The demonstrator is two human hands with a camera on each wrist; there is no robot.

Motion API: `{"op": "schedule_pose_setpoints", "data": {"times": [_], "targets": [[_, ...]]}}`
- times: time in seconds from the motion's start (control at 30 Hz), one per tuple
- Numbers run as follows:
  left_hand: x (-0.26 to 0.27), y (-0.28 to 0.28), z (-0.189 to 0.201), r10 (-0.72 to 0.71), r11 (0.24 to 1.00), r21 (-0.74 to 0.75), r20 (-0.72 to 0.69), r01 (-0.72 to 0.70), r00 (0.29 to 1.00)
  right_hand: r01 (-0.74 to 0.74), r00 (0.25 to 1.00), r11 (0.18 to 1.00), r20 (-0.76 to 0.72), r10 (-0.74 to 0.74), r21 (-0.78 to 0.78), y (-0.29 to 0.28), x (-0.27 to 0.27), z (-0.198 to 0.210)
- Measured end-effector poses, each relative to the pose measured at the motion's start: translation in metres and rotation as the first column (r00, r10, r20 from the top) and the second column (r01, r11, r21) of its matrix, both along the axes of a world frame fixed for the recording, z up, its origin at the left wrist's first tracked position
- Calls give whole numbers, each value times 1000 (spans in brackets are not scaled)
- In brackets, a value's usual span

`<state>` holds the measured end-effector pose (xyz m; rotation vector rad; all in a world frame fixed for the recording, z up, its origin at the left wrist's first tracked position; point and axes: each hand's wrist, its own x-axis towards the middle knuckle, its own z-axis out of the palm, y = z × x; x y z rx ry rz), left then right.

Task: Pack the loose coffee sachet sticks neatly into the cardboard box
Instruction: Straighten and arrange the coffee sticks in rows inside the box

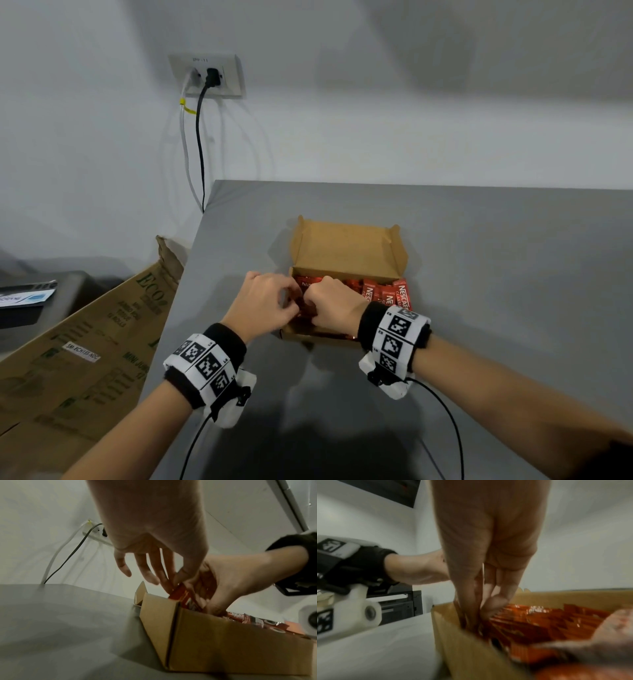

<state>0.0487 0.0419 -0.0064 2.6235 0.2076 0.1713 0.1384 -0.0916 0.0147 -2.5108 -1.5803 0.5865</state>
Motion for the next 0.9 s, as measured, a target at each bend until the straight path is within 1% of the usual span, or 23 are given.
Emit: {"op": "schedule_pose_setpoints", "data": {"times": [0.07,0.2,0.27,0.37,0.43,0.53,0.6,0.7,0.77,0.83,0.9], "targets": [[-1,-1,1,-50,996,73,-104,57,993,-14,1000,999,-3,14,-51,1,2,1],[1,-2,-2,-77,992,91,-123,88,989,-14,1000,998,15,15,-66,0,2,-2],[3,-2,-4,-102,980,152,-147,125,984,-1,1000,998,18,2,-67,1,0,-6],[7,-2,-9,-103,960,239,-195,149,975,15,1000,998,-13,-16,-56,0,2,-7],[6,-2,-14,-90,968,213,-195,131,977,30,999,997,-15,-32,-69,-5,5,-4],[5,-4,-20,-98,987,111,-171,118,980,50,999,994,13,-49,-97,-15,11,-2],[4,-6,-21,-101,989,94,-156,117,983,46,998,994,34,-43,-97,-19,12,-4],[2,-9,-23,-73,976,191,-155,102,985,39,998,995,57,-33,-93,-20,10,-7],[0,-10,-23,-53,967,241,-124,81,991,41,998,995,54,-35,-96,-21,10,-9],[2,-11,-20,-61,961,264,-108,88,992,45,998,995,46,-41,-86,-23,12,-9],[6,-13,-15,-89,948,295,-123,122,988,36,999,997,8,-36,-69,-27,16,-6]]}}
